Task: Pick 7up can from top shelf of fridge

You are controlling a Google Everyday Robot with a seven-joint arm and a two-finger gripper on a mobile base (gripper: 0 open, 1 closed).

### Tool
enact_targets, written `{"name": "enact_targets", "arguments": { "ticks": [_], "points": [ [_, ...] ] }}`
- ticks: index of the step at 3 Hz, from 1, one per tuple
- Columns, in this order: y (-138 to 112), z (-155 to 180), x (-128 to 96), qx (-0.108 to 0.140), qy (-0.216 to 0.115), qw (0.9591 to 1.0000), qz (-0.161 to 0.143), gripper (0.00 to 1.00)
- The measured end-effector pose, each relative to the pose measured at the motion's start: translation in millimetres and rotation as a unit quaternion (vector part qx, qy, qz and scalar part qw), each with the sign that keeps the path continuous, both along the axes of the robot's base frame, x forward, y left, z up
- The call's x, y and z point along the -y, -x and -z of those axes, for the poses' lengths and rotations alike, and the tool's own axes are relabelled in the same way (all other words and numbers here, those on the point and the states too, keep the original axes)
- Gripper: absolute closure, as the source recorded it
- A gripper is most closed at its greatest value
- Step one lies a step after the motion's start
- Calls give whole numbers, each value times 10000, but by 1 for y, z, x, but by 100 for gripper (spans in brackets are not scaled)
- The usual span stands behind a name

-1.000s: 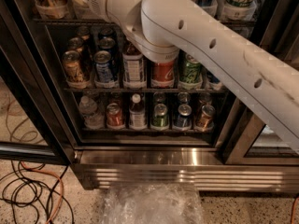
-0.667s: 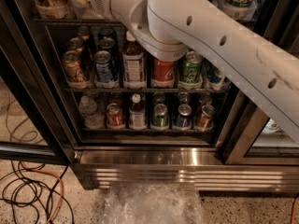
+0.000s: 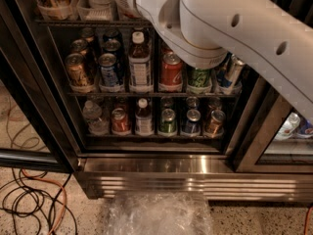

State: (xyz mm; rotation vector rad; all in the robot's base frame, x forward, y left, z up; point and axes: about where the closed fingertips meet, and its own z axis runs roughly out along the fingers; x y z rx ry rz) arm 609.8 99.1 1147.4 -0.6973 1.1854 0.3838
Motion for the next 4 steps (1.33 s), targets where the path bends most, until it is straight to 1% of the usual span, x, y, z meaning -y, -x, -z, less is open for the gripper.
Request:
{"name": "enact_targets", "arguments": {
  "ticks": [1, 2, 3, 4],
  "points": [
    [22, 18, 3, -472, 55, 9988, -82, 100],
    [36, 47, 32, -1077, 200, 9940, 74, 100],
    [44, 62, 64, -1449, 252, 9887, 300, 100],
    [44, 62, 64, -1449, 252, 9887, 300, 100]
  ]
}}
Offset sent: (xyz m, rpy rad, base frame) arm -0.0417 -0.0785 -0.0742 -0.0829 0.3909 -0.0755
